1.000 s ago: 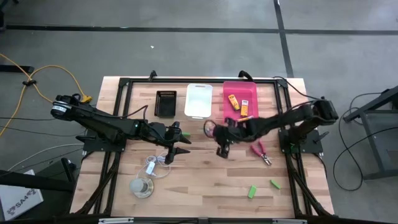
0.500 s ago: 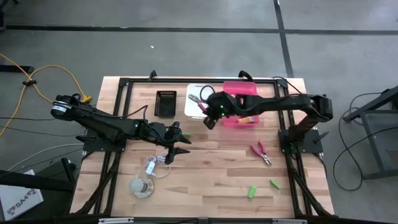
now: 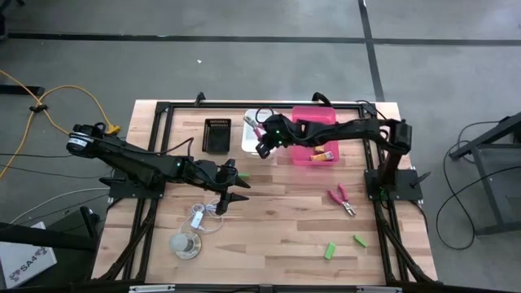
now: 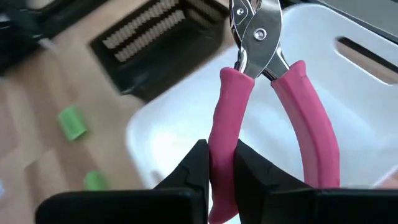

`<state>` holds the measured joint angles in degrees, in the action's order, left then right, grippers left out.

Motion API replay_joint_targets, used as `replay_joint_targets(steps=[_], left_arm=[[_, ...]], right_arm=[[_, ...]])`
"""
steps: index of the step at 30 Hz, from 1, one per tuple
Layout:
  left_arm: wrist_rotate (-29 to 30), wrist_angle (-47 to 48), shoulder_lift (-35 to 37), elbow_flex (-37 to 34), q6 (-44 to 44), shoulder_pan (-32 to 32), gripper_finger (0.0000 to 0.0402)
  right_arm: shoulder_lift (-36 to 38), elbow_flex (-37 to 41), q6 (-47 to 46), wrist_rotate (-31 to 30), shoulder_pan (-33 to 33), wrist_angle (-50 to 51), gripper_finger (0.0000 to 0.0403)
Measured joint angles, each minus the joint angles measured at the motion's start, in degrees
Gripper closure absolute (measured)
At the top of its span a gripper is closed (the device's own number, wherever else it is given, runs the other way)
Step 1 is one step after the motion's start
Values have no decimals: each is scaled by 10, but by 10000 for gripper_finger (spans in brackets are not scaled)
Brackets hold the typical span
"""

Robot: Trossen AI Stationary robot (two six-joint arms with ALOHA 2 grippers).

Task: Pick & Place School Supplies
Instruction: Put the left pink hole puncher into the white bin

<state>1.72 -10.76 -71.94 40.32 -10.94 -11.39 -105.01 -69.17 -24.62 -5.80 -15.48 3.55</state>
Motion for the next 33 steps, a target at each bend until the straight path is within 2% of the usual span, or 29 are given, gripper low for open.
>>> replay_joint_targets(steps=[8,22,28,33], left_arm=[[0,0,0,0,0,0,214],[0,0,0,0,0,0,214],[0,0,0,0,0,0,214],[0,0,0,0,0,0,214]], right_arm=[[-5,0,-26,2,-23,-10,369],[-7,0,-56,19,-24,-11,368],[-46,0,-67,49,-18,-41,368],[-61,0,-65,27,-14,-52,367]])
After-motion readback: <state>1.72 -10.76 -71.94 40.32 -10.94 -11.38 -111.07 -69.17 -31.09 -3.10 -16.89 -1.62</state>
